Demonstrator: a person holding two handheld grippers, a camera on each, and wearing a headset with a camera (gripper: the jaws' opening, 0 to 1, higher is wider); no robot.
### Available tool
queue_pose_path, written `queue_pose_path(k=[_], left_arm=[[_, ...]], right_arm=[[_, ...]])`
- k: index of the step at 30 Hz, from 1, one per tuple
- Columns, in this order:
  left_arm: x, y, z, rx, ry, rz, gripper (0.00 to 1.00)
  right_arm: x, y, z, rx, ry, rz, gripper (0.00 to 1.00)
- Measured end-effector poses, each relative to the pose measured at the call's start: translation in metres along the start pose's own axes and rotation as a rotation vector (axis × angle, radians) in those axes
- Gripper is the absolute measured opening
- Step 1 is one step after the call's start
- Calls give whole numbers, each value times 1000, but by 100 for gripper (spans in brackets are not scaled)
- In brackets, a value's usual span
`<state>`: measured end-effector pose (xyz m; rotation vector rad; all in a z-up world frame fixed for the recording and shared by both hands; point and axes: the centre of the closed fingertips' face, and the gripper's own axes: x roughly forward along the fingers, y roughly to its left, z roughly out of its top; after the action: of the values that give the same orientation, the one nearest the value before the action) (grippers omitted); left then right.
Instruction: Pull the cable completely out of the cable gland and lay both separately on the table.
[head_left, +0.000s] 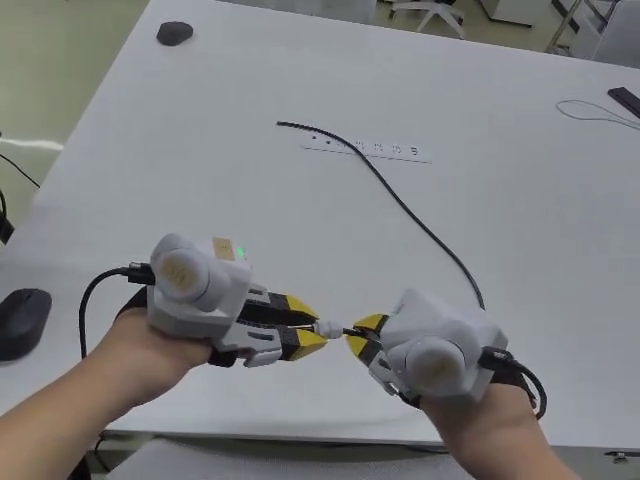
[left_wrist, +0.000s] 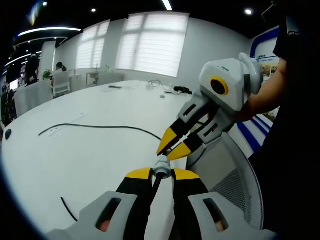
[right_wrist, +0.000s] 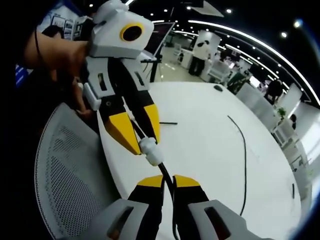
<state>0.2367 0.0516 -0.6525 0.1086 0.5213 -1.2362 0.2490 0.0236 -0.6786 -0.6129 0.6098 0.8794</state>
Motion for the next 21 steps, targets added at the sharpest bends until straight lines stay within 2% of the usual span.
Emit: queue_pose_path(k=[7, 12, 14, 18, 21], left_arm=[[-3, 6, 2, 2, -10, 6, 15], [-4, 8, 2, 0, -10, 5, 15], [-4, 9, 2, 4, -10, 6, 15], [-4, 13, 2, -1, -13, 7, 15], [-3, 14, 3, -4, -14, 5, 15]], right_arm=[[4, -11, -13, 81, 14, -18, 1], [9, -17, -23, 167, 24, -26, 1], [14, -21, -32, 207, 36, -32, 1], [17, -27, -44, 235, 53, -48, 0], [18, -33, -54, 298, 67, -69, 0]])
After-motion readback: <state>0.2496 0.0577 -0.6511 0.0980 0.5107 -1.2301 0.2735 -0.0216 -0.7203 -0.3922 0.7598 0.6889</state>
